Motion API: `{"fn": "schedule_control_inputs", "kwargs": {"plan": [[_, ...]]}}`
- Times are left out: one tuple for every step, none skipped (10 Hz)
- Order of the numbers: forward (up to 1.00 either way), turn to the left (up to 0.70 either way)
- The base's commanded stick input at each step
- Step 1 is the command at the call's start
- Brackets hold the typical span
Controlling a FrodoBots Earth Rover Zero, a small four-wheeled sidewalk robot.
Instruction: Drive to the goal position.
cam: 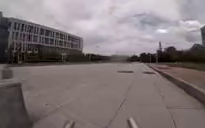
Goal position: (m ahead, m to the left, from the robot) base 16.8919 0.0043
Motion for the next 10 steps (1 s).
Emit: {"fn": "schedule_control_inputs", "kwargs": {"plan": [[1.0,0.0],[1.0,0.0],[1.0,-0.04],[1.0,-0.4],[1.0,-0.4],[1.0,-0.4],[1.0,-0.4],[1.0,-0.4],[1.0,-0.4],[1.0,-0.4]]}}
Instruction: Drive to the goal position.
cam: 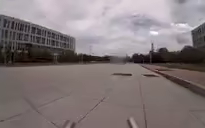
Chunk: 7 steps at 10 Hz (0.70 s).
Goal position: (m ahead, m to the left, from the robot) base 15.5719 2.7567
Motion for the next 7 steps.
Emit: {"fn": "schedule_control_inputs", "kwargs": {"plan": [[1.0,-0.4],[1.0,-0.4],[1.0,-0.4],[1.0,-0.27],[1.0,0.0],[1.0,0.0],[1.0,0.0]]}}
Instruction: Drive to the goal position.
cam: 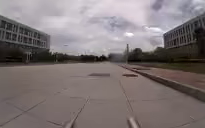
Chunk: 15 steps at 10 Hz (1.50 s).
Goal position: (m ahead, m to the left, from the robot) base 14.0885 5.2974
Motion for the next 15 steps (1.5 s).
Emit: {"fn": "schedule_control_inputs", "kwargs": {"plan": [[1.0,0.0],[1.0,0.0],[1.0,0.0],[1.0,0.0],[1.0,0.0],[1.0,0.0],[1.0,0.0],[1.0,0.0],[1.0,0.0],[1.0,0.0],[1.0,0.0],[1.0,0.0],[1.0,0.0],[1.0,0.0],[1.0,0.0]]}}
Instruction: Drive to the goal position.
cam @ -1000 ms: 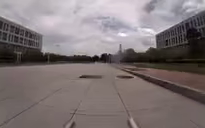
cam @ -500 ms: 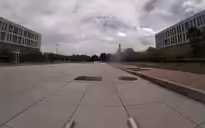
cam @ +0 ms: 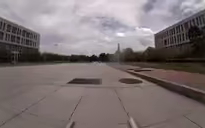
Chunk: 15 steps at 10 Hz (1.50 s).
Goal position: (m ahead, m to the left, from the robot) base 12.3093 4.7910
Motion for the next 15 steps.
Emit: {"fn": "schedule_control_inputs", "kwargs": {"plan": [[1.0,0.0],[1.0,0.0],[1.0,0.0],[1.0,0.0],[1.0,0.0],[1.0,0.0],[1.0,0.0],[1.0,0.0],[1.0,0.0],[1.0,0.0],[1.0,0.0],[1.0,0.0],[1.0,0.0],[1.0,0.0],[1.0,0.0]]}}
